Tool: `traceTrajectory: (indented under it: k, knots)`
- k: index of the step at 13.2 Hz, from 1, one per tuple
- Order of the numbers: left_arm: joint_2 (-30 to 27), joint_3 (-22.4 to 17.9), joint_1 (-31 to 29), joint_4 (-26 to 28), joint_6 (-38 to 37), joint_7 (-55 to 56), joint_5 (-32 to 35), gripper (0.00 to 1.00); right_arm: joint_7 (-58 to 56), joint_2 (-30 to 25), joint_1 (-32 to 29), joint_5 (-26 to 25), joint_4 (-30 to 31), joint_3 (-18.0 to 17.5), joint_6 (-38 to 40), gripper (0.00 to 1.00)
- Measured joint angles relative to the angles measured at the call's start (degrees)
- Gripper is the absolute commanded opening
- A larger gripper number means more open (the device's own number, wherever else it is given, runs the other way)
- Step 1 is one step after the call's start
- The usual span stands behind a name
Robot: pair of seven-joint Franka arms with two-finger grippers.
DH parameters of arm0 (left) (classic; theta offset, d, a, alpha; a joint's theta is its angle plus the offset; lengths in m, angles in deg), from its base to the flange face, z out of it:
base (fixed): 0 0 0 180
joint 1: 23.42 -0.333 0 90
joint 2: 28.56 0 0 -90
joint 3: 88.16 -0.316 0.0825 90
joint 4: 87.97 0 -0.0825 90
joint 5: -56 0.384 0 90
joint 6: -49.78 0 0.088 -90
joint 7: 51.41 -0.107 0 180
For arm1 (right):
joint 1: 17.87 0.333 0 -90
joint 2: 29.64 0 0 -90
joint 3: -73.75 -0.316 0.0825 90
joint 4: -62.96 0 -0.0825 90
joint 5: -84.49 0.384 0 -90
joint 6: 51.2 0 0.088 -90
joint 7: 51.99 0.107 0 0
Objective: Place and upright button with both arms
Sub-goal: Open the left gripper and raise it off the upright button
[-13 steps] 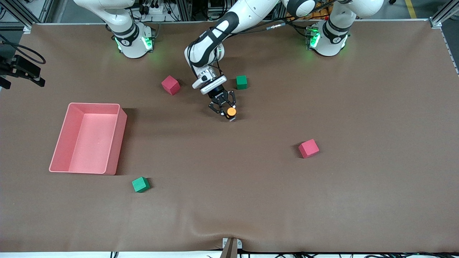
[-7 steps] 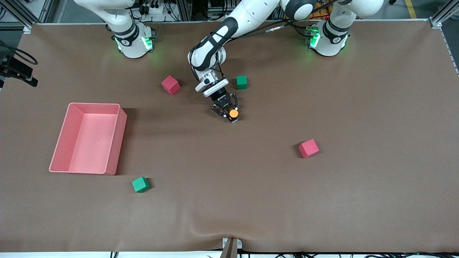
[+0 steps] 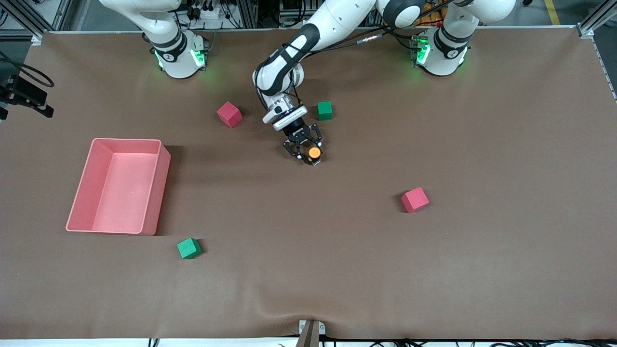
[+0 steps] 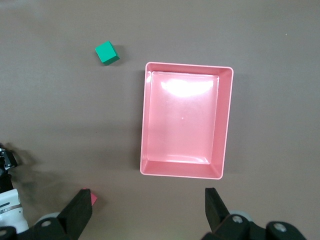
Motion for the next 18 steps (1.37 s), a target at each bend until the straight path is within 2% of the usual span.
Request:
traceTrajectory:
  k: [6, 10, 14, 18]
  knots:
    - [-0.53, 0.52, 0.38, -0.82, -0.07, 0.0, -0.65, 1.0, 0.0, 0.0, 0.01, 0.58, -0.05, 0.0, -2.3, 1.0]
    - [-4.28, 1.42, 0.84, -1.59, -0.45, -2.68, -6.56, 1.0, 0.0, 0.0, 0.0, 0.61, -0.07, 0.01, -2.78, 1.0]
    - [-10.52, 1.08, 0.14, -1.99, -1.43, -12.86, -13.87, 1.0, 0.0, 0.0, -0.11, 0.61, -0.07, 0.19, -3.11, 1.0]
    - [-16.55, 1.03, -6.23, -2.6, -1.33, -25.38, -18.76, 1.0, 0.0, 0.0, -0.08, 0.61, -0.07, 0.19, -3.25, 1.0]
